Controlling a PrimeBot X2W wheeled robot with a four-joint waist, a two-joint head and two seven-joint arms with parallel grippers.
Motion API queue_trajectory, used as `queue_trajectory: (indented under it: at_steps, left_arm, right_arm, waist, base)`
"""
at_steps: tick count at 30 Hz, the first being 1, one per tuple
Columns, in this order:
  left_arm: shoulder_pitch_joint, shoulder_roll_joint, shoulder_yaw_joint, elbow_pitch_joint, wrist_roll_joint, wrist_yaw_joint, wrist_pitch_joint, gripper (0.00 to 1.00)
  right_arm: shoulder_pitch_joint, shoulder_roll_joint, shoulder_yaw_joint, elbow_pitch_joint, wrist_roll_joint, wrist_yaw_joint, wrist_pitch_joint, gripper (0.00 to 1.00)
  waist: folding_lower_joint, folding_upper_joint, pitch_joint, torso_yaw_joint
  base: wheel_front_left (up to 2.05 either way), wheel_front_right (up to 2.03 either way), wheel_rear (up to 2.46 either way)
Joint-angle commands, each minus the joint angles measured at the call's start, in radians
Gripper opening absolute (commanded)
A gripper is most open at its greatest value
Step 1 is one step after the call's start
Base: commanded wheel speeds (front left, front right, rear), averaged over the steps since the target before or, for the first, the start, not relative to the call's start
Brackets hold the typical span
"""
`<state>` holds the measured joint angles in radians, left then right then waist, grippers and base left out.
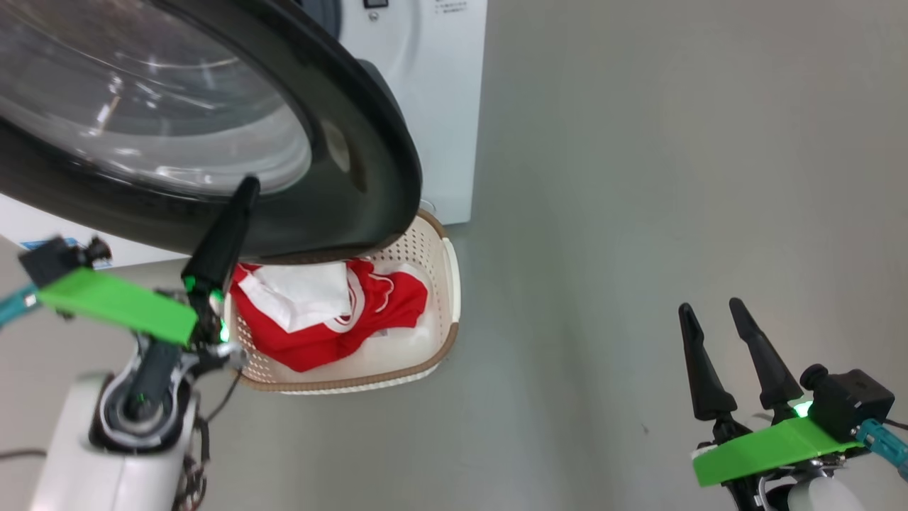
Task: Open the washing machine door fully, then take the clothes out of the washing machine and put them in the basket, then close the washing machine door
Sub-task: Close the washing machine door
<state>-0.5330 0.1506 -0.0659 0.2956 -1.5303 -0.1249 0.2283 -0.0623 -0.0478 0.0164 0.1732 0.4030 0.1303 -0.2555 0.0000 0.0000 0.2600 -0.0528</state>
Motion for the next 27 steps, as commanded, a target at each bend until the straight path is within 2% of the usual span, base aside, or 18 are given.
queue_trajectory:
  at_steps: [1,4,6,8,9,12,13,20,27]
  left_arm:
    - [0.037,0.043,0.03,-0.035,-0.003,-0.006,-0.022,0.11]
    - [0.091,0.055,0.019,-0.037,0.012,-0.006,-0.054,0.21]
    - [0.127,0.062,0.014,-0.039,0.015,-0.006,-0.077,0.33]
    - [0.162,0.071,0.01,-0.043,0.019,-0.006,-0.103,0.49]
    - [0.162,0.071,0.01,-0.043,0.019,-0.006,-0.103,0.49]
    - [0.218,0.091,-0.007,-0.052,0.039,-0.006,-0.146,0.93]
    - [0.236,0.099,-0.017,-0.054,0.048,-0.006,-0.162,1.0]
    - [0.336,0.149,-0.085,-0.065,0.084,-0.006,-0.295,1.0]
    - [0.382,0.241,-0.204,-0.042,0.197,-0.006,-0.465,1.0]
  right_arm:
    - [0.015,-0.002,0.019,-0.018,-0.013,0.0,-0.006,1.0]
    - [0.028,-0.002,0.02,-0.014,-0.016,0.0,-0.006,1.0]
    - [0.035,-0.002,0.02,-0.011,-0.018,0.0,-0.006,1.0]
    - [0.042,-0.002,0.02,-0.009,-0.019,0.0,-0.006,1.0]
    - [0.042,-0.002,0.02,-0.009,-0.019,0.0,-0.006,1.0]
    - [0.052,-0.002,0.019,-0.007,-0.021,0.0,-0.006,1.0]
    - [0.055,-0.002,0.018,-0.006,-0.022,0.0,-0.006,1.0]
    - [0.082,-0.002,0.01,-0.006,-0.028,0.0,-0.006,1.0]
    - [0.101,-0.002,0.0,-0.007,-0.035,0.0,-0.006,1.0]
  waist:
    - [0.0,0.0,-0.025,0.02]
    - [0.0,0.0,-0.045,0.03]
    - [0.0,0.0,-0.056,0.034]
    - [0.0,0.0,-0.067,0.038]
    - [0.0,0.0,-0.067,0.038]
    - [0.0,0.0,-0.082,0.043]
    - [0.0,0.0,-0.086,0.044]
    - [0.0,0.0,-0.115,0.06]
    - [0.0,0.0,-0.127,0.077]
  base:
    - [0.0,0.0,0.0]
    - [0.0,0.0,0.0]
    - [0.0,0.0,0.0]
    - [0.0,0.0,0.0]
    - [0.0,0.0,0.0]
    - [0.0,0.0,0.0]
    - [0.0,0.0,0.0]
    - [0.0,0.0,0.0]
    - [0.0,0.0,0.0]
